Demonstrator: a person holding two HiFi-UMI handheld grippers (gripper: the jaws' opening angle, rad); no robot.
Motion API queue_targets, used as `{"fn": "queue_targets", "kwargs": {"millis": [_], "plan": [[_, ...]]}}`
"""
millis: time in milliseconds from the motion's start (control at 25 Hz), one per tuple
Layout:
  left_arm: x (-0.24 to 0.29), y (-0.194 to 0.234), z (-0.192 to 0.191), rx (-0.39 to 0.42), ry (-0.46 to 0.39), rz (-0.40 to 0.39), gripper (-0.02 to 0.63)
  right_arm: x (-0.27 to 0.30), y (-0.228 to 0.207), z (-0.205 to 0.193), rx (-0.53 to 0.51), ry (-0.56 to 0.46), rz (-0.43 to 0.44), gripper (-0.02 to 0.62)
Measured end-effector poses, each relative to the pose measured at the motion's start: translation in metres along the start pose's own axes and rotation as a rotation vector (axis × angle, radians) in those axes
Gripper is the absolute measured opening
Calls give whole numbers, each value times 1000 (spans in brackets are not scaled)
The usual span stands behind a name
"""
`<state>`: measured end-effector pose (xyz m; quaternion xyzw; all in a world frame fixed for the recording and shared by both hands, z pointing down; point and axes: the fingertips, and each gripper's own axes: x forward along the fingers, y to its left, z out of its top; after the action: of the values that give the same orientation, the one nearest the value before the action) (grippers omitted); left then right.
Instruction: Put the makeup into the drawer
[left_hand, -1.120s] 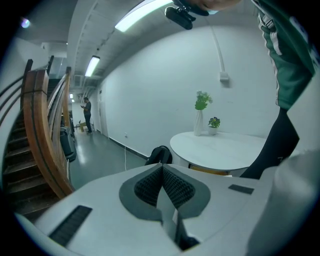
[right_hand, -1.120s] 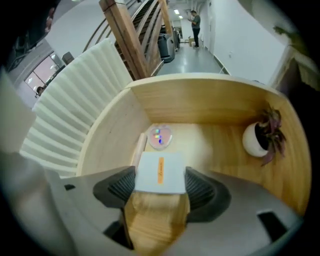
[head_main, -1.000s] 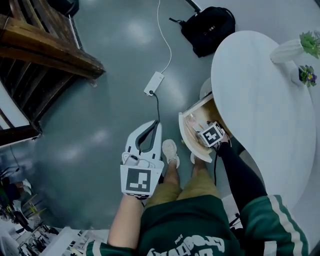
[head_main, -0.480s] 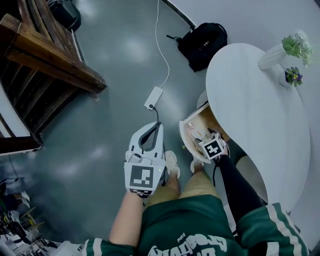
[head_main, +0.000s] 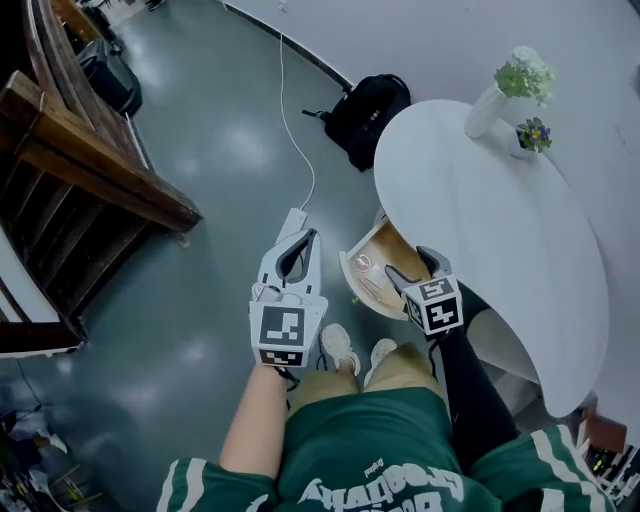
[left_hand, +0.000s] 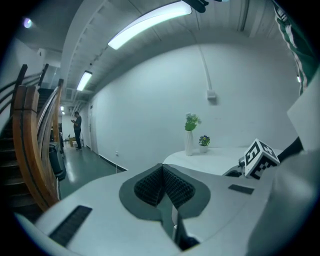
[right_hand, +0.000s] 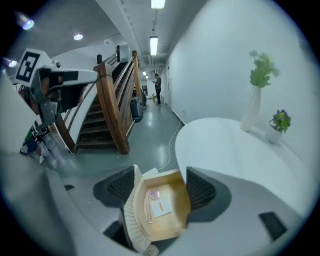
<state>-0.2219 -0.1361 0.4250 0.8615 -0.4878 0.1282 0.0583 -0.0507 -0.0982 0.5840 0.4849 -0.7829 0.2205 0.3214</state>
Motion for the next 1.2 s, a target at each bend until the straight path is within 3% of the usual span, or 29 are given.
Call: {"fn": "queue_targets", "kwargs": {"millis": [480,920,1080,1120,1160,1200], "plan": [[-16,-66,58,72,-45,-48,0,-150,-37,87,-4,-351,-103,325],[-79,-129,74,77,-73,2,0,-241,-21,66,-45,-490,-70,294],[-97,-139,78,90,-88,28,0,-263,-16,63,-73,-540,-77,228],[-100,-141,79,93,-93,32,0,-268,-15,63,-89,-553,-85,139],[-103,-143,80,94,-98,35,0,-273,-14,63,-102,-561,-91,5],[-105,-145,81,95,-101,36,0,-276,-12,61,-109,-563,-92,3]]}}
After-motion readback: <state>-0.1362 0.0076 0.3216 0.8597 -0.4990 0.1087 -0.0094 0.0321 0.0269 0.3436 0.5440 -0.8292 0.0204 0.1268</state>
